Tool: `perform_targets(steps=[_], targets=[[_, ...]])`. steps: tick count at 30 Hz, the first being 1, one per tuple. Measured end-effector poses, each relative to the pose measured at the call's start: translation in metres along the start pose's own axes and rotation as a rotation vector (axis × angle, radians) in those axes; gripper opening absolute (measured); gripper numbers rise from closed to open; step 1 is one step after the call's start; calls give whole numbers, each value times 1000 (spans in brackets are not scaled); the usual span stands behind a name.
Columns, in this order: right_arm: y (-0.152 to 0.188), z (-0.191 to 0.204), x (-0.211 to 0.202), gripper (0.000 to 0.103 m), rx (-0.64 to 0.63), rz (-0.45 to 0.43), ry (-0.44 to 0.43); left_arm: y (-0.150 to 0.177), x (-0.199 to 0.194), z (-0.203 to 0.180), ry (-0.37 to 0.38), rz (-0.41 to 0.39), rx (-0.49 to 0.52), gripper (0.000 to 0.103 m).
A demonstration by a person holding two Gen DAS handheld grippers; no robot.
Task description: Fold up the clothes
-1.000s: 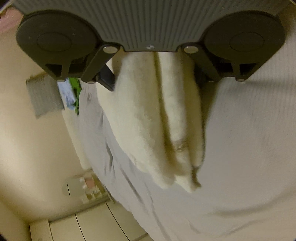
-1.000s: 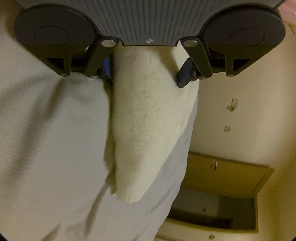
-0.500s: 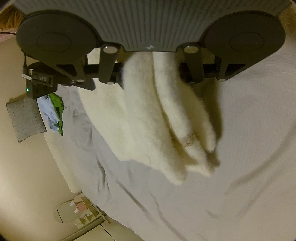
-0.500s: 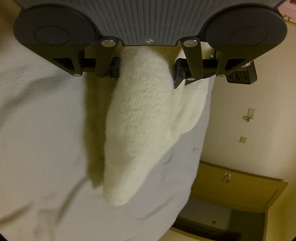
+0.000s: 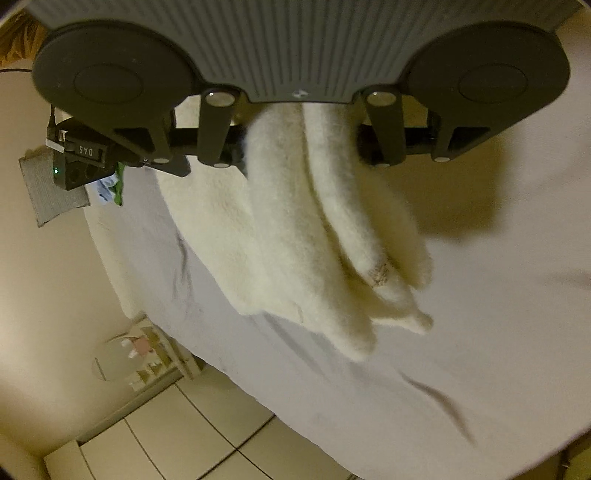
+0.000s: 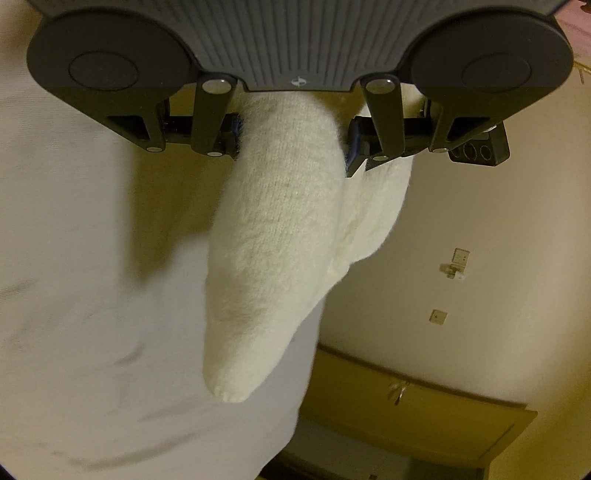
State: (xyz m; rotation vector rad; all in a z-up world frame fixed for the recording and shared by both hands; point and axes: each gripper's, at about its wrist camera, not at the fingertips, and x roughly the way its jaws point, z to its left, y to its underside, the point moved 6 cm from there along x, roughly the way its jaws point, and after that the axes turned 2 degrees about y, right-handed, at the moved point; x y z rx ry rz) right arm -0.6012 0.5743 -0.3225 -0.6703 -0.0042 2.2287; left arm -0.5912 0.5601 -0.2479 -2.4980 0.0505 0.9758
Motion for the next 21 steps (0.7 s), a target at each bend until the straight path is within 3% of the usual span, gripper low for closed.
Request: perform_targets(steps=[4, 10, 14, 21], targets=[[6, 41, 71, 48, 15, -11, -13, -47, -41, 55, -42, 28, 14, 43], [-8, 79, 177, 49, 8, -33, -23, -107, -79, 142, -83, 6, 19, 43], [-20, 92, 241, 48, -3, -53, -30, -137, -85, 189, -104, -7, 46, 44], [-26, 77, 330, 48, -2, -91, 7, -167, -68, 274, -157, 20, 92, 45]])
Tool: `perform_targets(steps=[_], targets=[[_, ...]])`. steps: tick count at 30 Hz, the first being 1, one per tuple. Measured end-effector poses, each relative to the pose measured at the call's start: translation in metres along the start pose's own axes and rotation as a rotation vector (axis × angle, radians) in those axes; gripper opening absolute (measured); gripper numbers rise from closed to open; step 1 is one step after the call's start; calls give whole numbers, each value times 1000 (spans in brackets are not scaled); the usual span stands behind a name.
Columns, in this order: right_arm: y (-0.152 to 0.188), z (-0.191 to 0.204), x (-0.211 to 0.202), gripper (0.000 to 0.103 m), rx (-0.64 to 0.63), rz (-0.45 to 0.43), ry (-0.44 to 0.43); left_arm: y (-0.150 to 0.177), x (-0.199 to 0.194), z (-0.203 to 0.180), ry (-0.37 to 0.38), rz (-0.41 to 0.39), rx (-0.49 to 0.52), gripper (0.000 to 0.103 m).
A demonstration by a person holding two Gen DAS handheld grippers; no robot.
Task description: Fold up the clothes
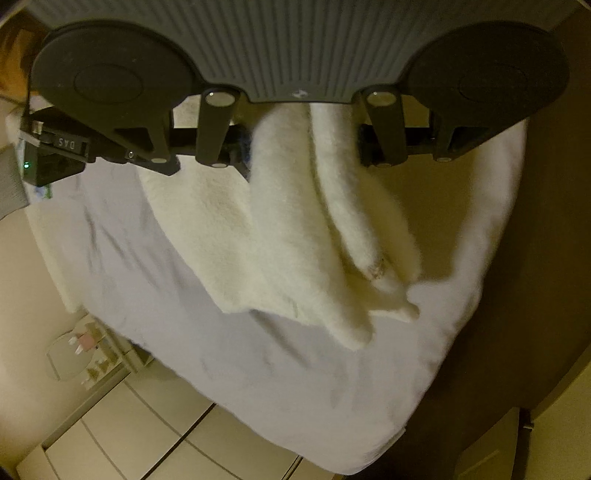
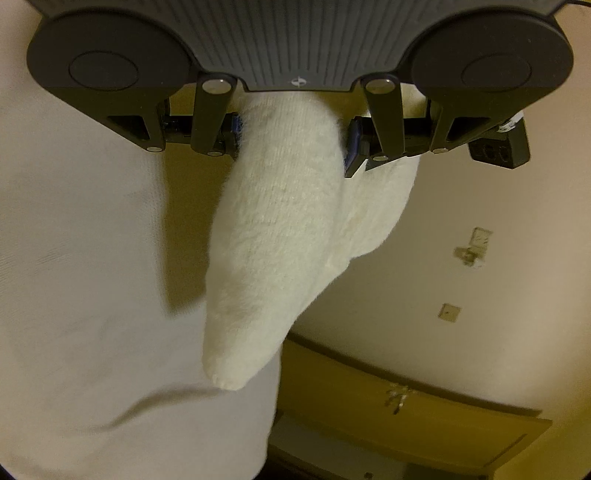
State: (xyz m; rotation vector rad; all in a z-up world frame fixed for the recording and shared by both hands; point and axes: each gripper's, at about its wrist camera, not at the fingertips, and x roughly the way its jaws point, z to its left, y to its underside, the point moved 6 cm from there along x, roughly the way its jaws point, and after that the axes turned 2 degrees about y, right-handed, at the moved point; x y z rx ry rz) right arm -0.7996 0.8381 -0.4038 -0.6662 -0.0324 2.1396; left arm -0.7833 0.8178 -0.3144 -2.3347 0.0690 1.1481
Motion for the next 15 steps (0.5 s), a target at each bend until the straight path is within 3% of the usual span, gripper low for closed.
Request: perform_targets(steps=[6, 10, 12, 15], targets=[[15, -29, 63, 49, 18, 68, 102, 21, 30, 58, -34, 37, -32, 51], [14, -21, 86, 55, -23, 114, 197, 31, 21, 69, -32, -7, -77, 57], [8, -11, 84, 60, -67, 116, 261, 33, 6, 69, -72, -19, -57, 56], [5, 1, 53, 60, -216, 101, 380, 33, -31, 62, -201, -72, -14, 42]])
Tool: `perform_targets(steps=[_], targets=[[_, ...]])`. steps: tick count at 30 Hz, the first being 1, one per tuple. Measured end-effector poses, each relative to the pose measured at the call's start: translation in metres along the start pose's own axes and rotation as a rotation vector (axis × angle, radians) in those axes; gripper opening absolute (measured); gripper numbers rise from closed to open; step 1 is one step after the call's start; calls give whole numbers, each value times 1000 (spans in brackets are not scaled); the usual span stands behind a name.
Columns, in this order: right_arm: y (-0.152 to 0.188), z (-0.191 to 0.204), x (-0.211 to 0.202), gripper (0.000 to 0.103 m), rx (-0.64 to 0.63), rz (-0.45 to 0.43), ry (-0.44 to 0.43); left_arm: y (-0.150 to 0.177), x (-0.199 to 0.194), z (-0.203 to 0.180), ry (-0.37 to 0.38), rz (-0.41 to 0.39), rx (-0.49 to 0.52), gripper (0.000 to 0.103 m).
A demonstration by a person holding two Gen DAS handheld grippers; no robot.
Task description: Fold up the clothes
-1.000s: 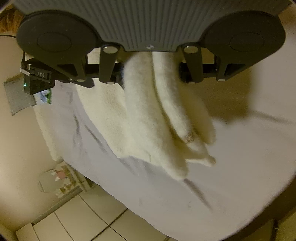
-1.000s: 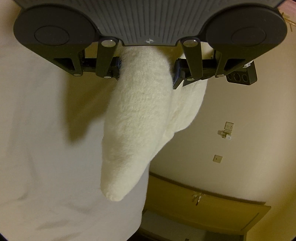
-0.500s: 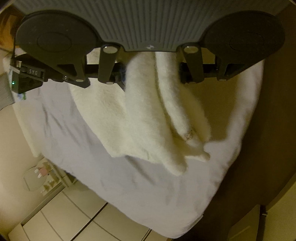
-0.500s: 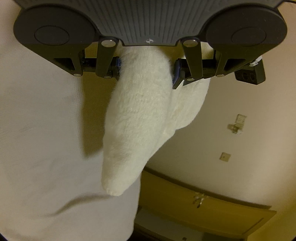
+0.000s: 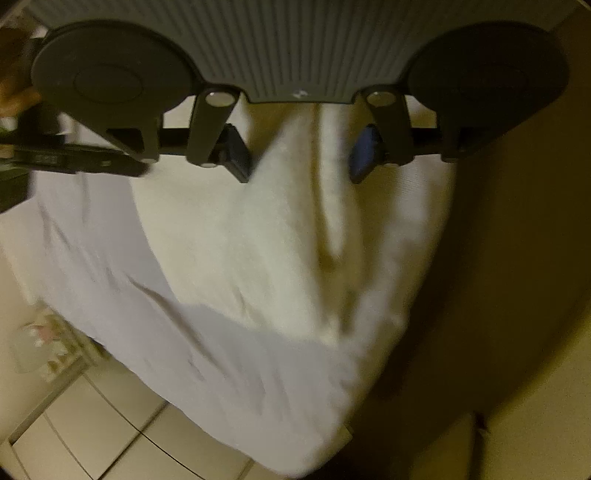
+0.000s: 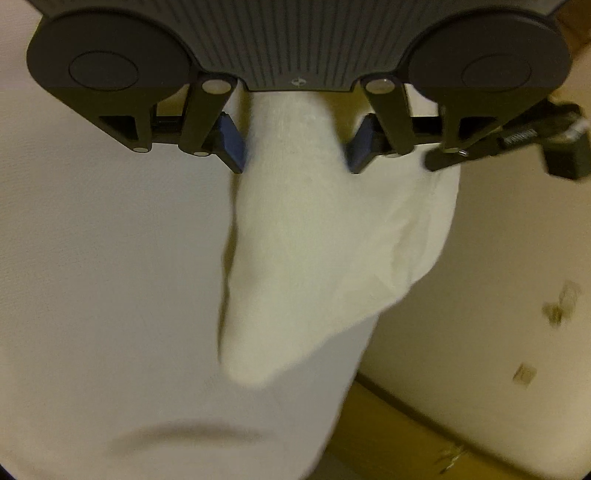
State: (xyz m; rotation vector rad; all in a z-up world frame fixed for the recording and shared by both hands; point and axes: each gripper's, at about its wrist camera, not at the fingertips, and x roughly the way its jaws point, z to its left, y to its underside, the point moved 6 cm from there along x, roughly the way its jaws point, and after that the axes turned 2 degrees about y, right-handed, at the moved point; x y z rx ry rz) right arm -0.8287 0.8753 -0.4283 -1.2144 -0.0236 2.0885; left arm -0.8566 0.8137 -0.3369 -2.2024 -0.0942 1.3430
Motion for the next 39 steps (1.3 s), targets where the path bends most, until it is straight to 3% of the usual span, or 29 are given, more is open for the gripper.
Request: perform_targets(steps=[1, 2, 3, 5, 8, 11, 15, 22, 25, 33, 36, 39], targets=[[-2, 3, -11, 60, -49, -11, 50, 0, -13, -1, -65, -8, 17, 34], [-2, 5, -22, 60, -97, -18, 91, 2, -25, -6, -134, -9, 57, 17], [0, 6, -33, 55, -143, -20, 126, 4, -37, -13, -204, -10, 99, 10], [9, 8, -55, 45, -240, -11, 140, 12, -54, -33, -246, -24, 177, 9], [28, 43, -54, 33, -392, 28, 135, 32, -64, -69, -225, -26, 288, 9], [50, 77, -41, 32, -526, 56, 146, 54, -50, -83, -223, 13, 364, 9], [64, 95, -7, 30, -610, 102, 156, 73, -20, -59, -275, 79, 363, 9], [83, 95, 25, 33, -742, 141, 178, 81, -4, -42, -274, 78, 367, 11], [88, 99, 31, 38, -815, 147, 205, 69, 6, -39, -267, 80, 333, 11], [74, 98, 0, 37, -739, 116, 185, 76, -25, -69, -254, 32, 190, 12], [81, 85, 13, 38, -736, 172, 199, 85, -16, -66, -288, 50, 145, 11], [84, 84, 11, 43, -748, 174, 190, 78, -17, -66, -311, 50, 75, 11]])
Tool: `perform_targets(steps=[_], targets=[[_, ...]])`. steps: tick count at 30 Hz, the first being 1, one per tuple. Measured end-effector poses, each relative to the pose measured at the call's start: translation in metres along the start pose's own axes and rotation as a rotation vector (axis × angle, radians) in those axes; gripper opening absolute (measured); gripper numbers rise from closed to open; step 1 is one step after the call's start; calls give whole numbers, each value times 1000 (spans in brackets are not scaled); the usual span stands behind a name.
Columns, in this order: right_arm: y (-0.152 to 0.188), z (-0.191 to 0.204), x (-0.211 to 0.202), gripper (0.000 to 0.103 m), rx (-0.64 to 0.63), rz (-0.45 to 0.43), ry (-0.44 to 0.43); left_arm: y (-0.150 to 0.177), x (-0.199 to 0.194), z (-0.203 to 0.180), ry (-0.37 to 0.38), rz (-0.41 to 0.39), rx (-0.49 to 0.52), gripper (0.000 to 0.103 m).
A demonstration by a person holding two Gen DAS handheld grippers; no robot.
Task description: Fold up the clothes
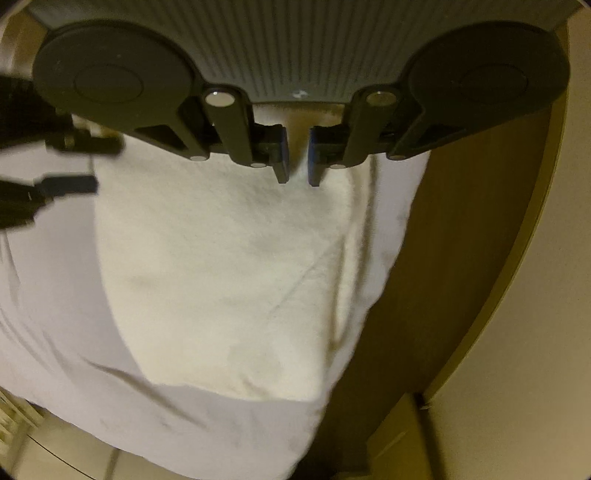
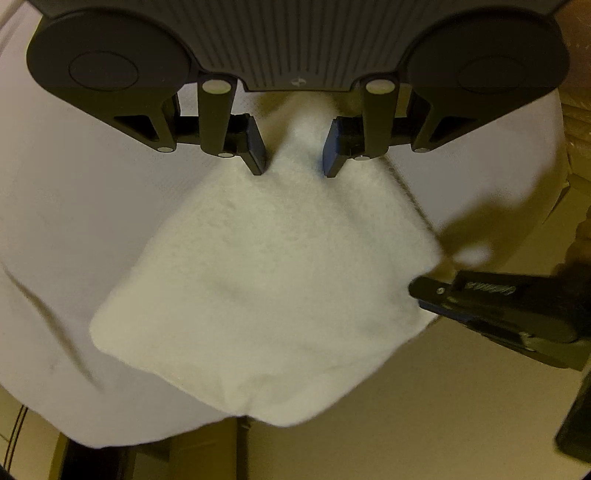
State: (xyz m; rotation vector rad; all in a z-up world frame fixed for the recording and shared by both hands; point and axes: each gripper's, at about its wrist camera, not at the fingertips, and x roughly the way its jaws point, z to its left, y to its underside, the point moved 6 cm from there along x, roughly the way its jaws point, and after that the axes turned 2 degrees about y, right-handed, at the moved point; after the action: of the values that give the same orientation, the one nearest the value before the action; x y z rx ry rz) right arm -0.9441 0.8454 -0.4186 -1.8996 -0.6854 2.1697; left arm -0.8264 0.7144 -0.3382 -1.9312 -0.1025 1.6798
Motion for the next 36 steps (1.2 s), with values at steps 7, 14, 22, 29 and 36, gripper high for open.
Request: perform_targets(steps=[7, 14, 22, 29, 36], targets=[[4, -20, -49, 102, 159, -28, -31, 7, -69, -11, -143, 36, -139, 41], [9, -49, -110, 102, 272, -83, -18, 35, -151, -48, -226, 44, -301, 66], [19, -67, -201, 102, 217, -190, -34, 37, -234, -117, -319, -60, -376, 83], [42, -89, -268, 102, 152, -217, -74, 52, -283, -188, -354, -102, -456, 87], [72, -121, -320, 103, 101, -235, -107, 71, -319, -258, -391, -137, -525, 92]])
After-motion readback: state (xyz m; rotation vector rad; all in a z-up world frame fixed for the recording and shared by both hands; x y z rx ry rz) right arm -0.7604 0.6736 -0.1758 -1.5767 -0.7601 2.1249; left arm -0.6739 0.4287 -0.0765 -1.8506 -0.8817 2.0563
